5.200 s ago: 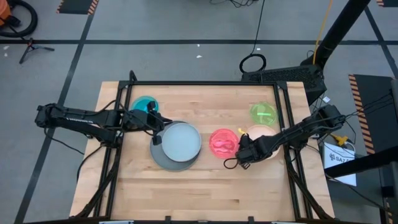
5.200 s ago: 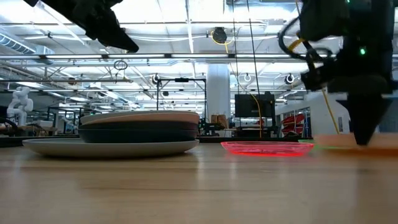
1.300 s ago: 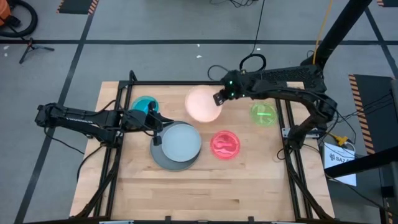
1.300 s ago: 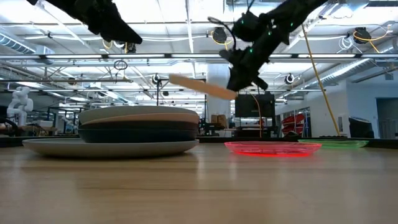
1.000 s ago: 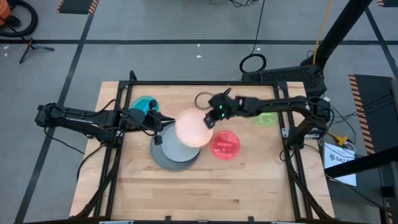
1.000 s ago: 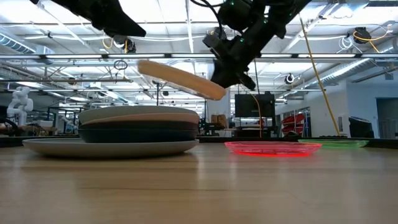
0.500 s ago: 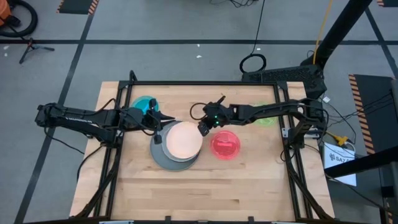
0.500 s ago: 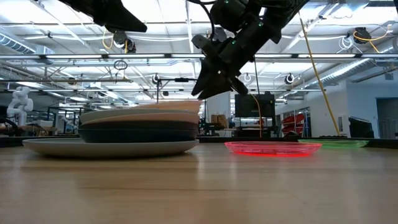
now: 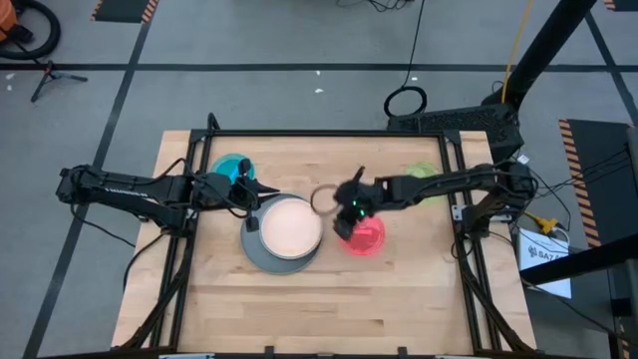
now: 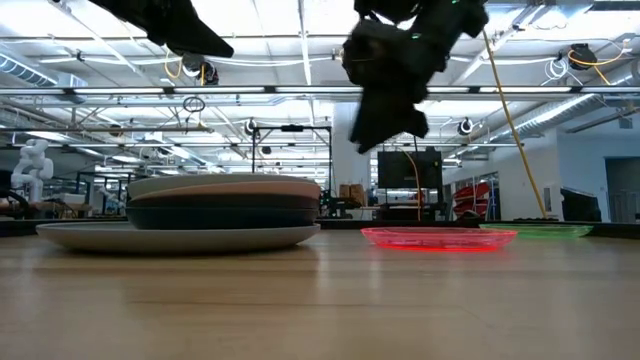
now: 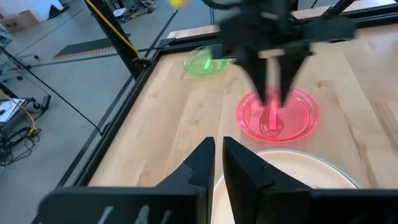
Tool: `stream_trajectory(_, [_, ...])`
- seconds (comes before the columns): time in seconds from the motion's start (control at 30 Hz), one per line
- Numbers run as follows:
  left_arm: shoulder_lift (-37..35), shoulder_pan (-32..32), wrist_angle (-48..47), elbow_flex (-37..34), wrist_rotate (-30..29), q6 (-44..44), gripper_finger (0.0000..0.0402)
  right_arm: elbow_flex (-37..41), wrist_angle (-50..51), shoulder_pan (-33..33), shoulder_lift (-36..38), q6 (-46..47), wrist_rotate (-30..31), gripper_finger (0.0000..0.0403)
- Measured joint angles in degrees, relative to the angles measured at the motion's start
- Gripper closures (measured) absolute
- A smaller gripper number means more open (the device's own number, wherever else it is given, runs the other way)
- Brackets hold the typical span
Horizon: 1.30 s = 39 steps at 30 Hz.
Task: Stack plastic plates
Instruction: Stack the pink plate on top of the light pink plate
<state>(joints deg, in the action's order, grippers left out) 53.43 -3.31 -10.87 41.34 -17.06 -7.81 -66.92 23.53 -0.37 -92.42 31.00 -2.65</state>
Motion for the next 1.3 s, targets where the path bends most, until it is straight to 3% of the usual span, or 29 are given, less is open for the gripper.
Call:
stream_trajectory(0.17, [0.0,0.0,0.04,0.0,-0.02,0.04,0.0362,0.02,8.43,9.79,-2.1,-13.08,-2.38,0.0287])
stream_trajectory(0.43, [0.0,0.0,0.02,0.0,0.0,0.4,0.0362,0.02,14.08,19.96,-4.59,-8.73,9.3,0.0287])
stream_trajectory(0.93, [0.0,0.02,-0.04,-0.02,-0.01,0.58,0.0362,-0.09,16.4,20.73,-13.89,-4.97,14.64,0.0293])
stream_trajectory(1.2, [0.0,0.02,0.3,-0.04,0.0,0.57,0.0362,0.08,17.39,20.75,-12.52,-8.56,16.06,0.0391])
stream_trajectory(1.3, [0.0,0.01,0.33,-0.04,0.0,0.57,0.0362,-0.03,18.27,20.71,-10.64,-9.91,20.76,0.0395])
